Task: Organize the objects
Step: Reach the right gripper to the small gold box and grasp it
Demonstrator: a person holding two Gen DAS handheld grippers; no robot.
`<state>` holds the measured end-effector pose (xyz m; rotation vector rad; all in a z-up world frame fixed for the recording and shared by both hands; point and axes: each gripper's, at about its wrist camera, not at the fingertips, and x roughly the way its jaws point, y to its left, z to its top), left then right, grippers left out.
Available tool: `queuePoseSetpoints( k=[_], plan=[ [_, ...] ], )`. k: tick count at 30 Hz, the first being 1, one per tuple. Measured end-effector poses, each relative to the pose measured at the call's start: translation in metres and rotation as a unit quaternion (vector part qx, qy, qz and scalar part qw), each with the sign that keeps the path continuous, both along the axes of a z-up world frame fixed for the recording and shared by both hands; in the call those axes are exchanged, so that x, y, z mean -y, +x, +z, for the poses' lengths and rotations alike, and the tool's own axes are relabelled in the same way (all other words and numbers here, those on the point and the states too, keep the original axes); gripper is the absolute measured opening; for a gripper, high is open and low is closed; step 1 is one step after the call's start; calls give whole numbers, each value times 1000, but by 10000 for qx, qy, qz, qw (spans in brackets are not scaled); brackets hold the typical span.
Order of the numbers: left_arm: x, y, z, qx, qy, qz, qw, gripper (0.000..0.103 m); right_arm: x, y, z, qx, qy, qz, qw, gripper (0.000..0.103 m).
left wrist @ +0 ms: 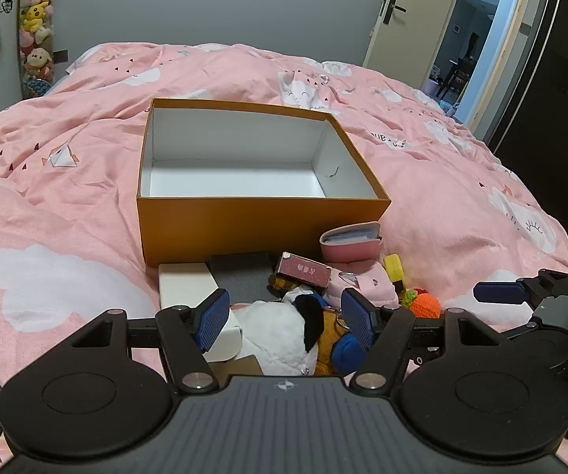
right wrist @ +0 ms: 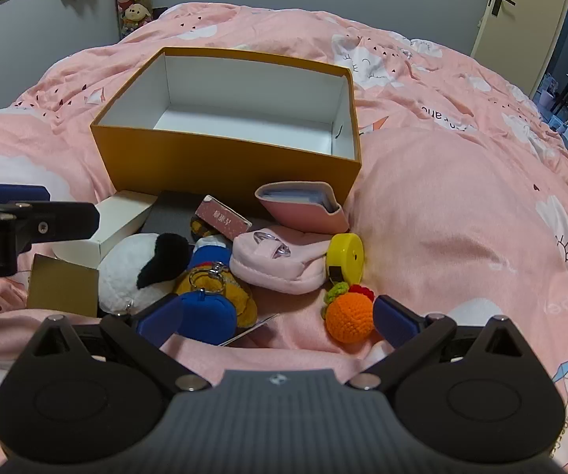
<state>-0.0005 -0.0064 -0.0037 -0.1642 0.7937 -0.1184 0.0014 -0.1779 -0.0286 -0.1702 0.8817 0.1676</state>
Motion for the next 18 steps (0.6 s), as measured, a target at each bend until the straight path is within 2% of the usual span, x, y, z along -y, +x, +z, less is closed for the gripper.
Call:
queuePoseSetpoints(
  k=[14,18],
  plan=[
    [4,0,-2,-37,7,-39,10000,76,-1,1,0,-68,25,27,10000,102],
    [2,-1,-2,-159,-28,-186,9997,72,-1,4,7,45,155,296,9994,102]
  ],
)
